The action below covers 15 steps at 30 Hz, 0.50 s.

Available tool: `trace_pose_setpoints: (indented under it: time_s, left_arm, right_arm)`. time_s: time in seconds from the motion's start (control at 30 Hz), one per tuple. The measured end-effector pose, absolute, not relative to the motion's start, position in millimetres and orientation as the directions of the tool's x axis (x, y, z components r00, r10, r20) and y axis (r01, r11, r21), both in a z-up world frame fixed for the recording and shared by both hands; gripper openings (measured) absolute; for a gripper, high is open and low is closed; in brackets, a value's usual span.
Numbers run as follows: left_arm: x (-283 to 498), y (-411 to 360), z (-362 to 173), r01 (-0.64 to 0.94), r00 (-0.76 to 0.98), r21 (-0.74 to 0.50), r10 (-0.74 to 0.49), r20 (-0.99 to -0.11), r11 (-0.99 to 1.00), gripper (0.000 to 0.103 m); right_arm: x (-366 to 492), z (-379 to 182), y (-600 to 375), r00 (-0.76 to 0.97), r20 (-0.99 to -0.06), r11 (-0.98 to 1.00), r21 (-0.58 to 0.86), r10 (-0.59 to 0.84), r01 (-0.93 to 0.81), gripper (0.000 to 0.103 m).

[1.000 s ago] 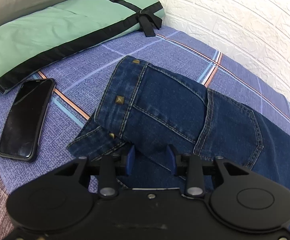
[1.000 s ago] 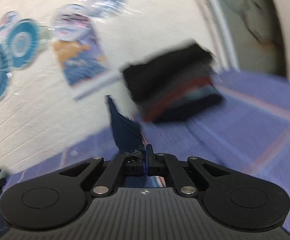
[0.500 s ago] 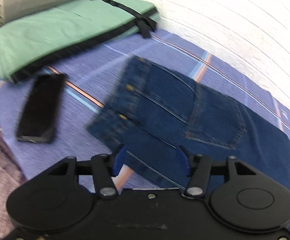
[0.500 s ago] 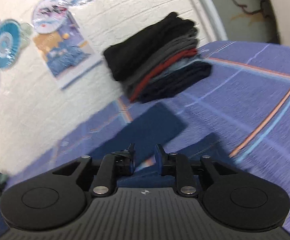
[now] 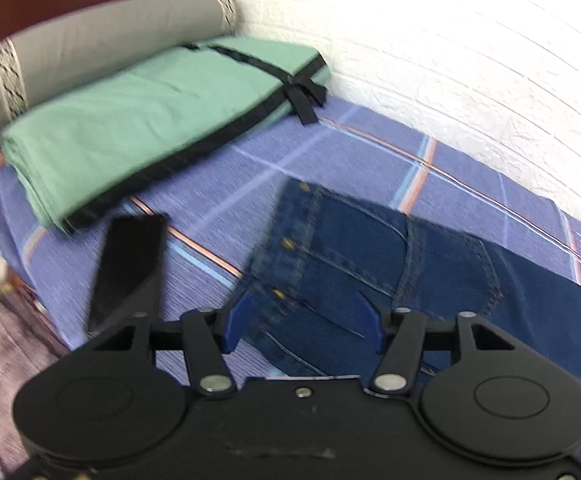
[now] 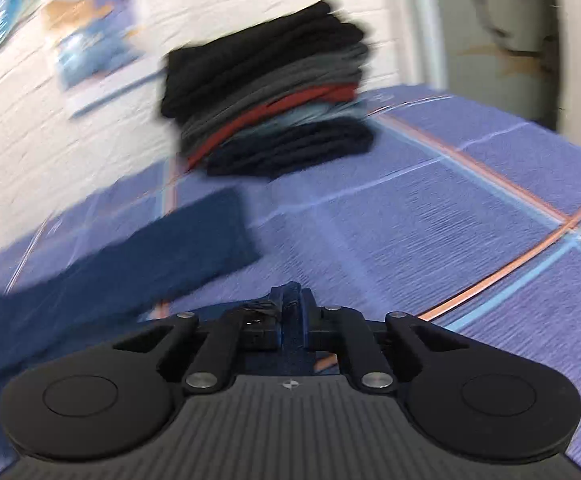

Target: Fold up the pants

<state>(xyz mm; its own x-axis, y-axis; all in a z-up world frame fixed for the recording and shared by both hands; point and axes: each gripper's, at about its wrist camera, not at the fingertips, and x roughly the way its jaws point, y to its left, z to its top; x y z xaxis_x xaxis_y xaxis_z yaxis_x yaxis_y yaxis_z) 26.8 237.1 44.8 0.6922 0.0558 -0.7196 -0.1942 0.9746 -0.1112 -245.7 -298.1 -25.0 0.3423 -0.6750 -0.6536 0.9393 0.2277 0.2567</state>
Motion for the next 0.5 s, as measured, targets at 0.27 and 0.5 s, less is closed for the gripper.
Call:
trace_pose_setpoints:
  time_s: [0.27, 0.5]
  left_arm:
    - [22.0, 256.1, 50.9, -0.21, 0.694, -0.158, 0.034, -0.719, 0.965, 0.066]
    - [29.8, 229.8, 20.7, -0.11, 0.654, -0.221, -0.097, -0.751, 0.969, 0.066]
  right_arm:
    - [-237.9, -20.1, -288.5, 0.302, -0.588, 0.184, 0.253, -0.75, 0.95, 0.045]
    - [-213.8, -12.2, -289.0, 0.453, -0.577, 0.307, 0.337, -0.68, 0.89, 0.064]
